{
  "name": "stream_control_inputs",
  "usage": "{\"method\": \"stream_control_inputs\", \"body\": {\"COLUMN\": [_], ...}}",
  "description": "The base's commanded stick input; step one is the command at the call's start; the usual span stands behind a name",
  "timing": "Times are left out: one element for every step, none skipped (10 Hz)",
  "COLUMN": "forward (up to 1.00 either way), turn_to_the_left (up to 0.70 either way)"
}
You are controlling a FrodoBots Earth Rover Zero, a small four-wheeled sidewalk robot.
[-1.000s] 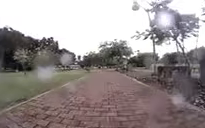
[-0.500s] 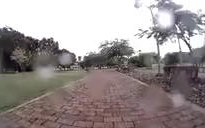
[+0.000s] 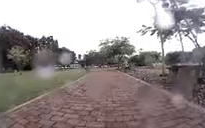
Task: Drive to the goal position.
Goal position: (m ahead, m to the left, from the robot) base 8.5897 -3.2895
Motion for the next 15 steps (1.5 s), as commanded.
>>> {"method": "stream_control_inputs", "body": {"forward": [0.7, 0.7, 0.7, 0.7, 0.7, 0.7, 0.7, 0.7, 0.7, 0.7, 0.7, 0.7, 0.7, 0.7, 0.7], "turn_to_the_left": [0.0, 0.0, 0.0, 0.0, 0.0, 0.0, 0.0, 0.0, 0.0, 0.0, 0.0, 0.0, 0.0, 0.0, 0.0]}}
